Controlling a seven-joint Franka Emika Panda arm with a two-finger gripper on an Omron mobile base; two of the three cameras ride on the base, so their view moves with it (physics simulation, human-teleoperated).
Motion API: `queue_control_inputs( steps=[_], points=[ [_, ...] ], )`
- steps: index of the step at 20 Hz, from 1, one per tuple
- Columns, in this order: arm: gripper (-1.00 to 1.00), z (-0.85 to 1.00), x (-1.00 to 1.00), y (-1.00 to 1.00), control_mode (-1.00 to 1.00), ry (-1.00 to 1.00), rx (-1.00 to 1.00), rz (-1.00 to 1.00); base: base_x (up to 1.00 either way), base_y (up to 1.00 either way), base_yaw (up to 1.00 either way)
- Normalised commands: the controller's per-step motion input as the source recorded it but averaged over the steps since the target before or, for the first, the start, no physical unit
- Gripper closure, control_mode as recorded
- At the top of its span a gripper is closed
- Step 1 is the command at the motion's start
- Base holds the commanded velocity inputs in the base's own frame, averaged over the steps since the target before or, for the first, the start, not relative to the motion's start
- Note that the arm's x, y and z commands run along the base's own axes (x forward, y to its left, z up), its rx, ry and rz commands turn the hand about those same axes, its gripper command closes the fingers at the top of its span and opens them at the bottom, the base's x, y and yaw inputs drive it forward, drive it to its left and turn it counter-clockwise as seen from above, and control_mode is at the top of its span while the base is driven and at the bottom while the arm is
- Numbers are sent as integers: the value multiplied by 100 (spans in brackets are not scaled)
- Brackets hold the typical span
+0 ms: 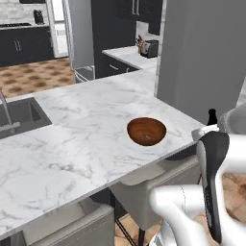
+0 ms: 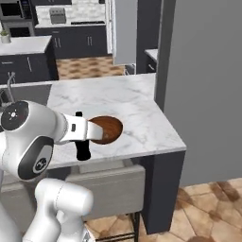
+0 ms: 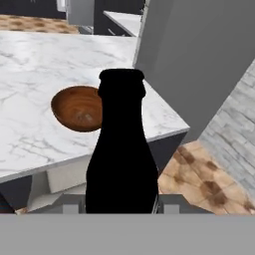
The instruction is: Open the fridge, grab two sodas, and place both sodas inside the bowl with ice on the dining counter.
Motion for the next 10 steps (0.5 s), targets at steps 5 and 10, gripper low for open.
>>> queue_control_inputs(
  steps=[5,10],
  points=[
    [100,0,0,0,100,0,0,0,89,-20,48],
    [100,-36,60,-10,-100,14,-1,23,40,-9,17]
  ],
)
